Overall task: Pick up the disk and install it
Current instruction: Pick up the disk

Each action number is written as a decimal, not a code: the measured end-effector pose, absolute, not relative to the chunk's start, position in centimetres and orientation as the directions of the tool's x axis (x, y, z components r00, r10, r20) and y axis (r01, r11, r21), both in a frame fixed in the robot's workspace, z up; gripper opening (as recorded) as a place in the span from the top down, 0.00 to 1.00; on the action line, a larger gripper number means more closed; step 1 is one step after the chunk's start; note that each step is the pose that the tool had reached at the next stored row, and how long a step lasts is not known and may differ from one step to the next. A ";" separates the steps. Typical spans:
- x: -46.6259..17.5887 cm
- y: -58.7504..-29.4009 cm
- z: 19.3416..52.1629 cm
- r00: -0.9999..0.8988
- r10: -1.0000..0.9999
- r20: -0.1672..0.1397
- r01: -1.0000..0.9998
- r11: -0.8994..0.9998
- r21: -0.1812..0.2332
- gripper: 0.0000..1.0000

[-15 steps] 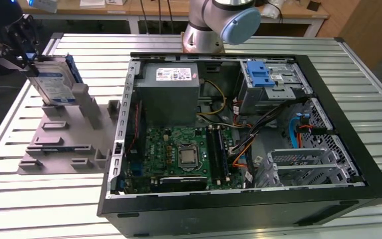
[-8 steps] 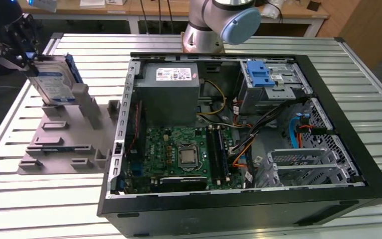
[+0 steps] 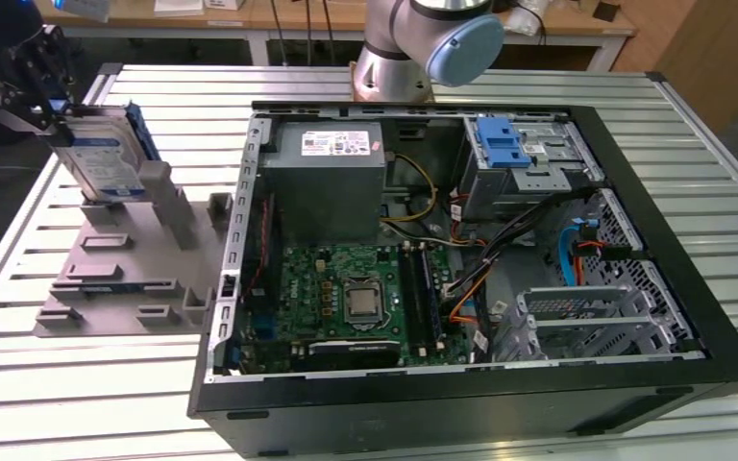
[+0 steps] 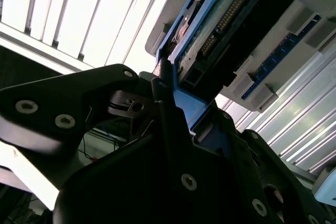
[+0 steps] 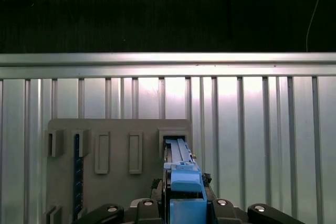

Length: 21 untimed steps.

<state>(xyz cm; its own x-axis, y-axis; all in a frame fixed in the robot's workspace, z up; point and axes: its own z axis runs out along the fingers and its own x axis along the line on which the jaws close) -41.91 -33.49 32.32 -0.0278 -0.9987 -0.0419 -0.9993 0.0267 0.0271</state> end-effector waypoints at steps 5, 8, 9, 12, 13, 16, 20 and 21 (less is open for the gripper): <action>-41.9 -33.5 32.5 -0.028 -0.999 -0.042 -0.999 0.027 0.027 0.64; -41.9 -33.5 32.6 -0.028 -0.999 -0.042 -0.999 0.027 0.027 0.64; -41.9 -33.5 32.6 -0.028 -0.999 -0.042 -0.999 0.027 0.027 0.64; -41.9 -33.5 32.7 -0.028 -0.999 -0.042 -0.999 0.027 0.027 0.64; -41.9 -33.5 32.7 -0.028 -0.999 -0.042 -0.999 0.027 0.027 0.64; -41.9 -33.4 32.8 -0.028 -0.999 -0.042 -0.999 0.027 0.027 0.64; -41.9 -33.4 32.9 -0.028 -0.999 -0.042 -0.999 0.027 0.027 0.64; -41.9 -33.4 33.0 -0.028 -0.999 -0.042 -0.999 0.027 0.027 0.64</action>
